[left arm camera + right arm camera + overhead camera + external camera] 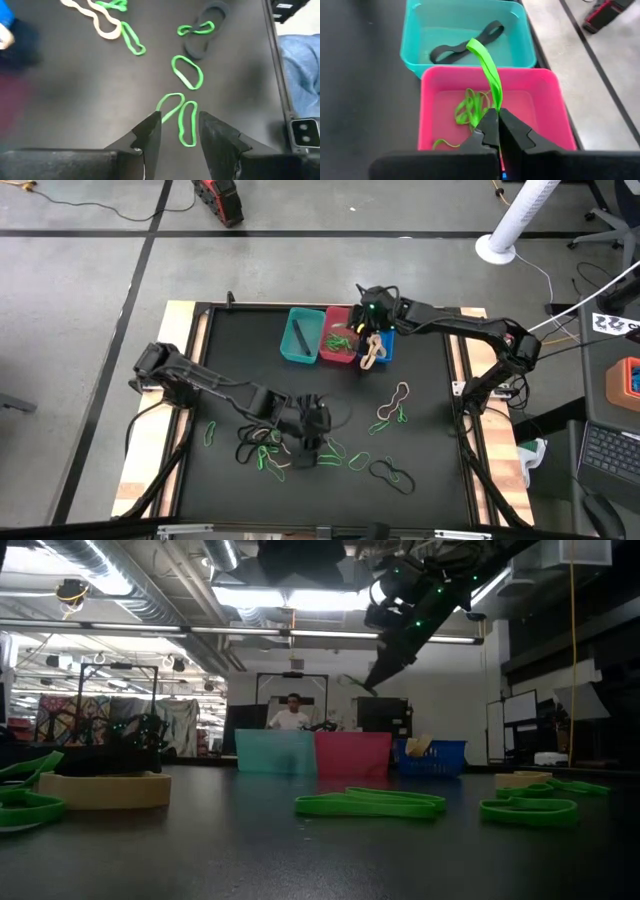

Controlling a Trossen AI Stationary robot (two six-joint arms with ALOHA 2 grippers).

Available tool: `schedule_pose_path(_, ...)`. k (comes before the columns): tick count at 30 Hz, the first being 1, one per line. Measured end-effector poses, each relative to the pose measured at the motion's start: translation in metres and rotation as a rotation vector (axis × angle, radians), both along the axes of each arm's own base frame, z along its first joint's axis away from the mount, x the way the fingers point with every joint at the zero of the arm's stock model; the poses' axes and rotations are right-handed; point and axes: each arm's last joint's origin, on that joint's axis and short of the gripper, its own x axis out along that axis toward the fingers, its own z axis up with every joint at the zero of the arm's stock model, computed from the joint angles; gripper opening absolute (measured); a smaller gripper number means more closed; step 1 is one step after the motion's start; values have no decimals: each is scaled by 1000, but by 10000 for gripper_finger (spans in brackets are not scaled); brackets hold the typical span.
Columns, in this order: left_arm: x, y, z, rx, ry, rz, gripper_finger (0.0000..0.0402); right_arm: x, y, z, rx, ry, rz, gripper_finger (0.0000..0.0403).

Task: Sort rubber bands into baskets
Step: Put the green rubber band into the pink bin

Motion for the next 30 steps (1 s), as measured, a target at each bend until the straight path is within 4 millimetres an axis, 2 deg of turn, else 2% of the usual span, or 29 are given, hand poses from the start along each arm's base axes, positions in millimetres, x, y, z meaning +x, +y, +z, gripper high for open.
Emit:
schedule_pose_path(3, 5, -13, -13, -1, 8, -24, 127, 1, 1, 0, 18, -11, 23, 18)
schedule_pose_path(11, 13, -38, -49, -22, 82, -12, 127, 1, 1, 0, 19, -11, 23, 121)
schedule_pose_path(15, 21, -48, -73, -32, 104, 0, 127, 0, 1, 0, 17, -9, 21, 154)
schedule_pose_path(20, 28, -52, -97, -23, 140, 7, 127, 0, 1, 0, 17, -9, 21, 170)
schedule_pose_path(30, 34, -50, -133, 28, 218, 31, 127, 1, 1, 0, 18, -9, 21, 170)
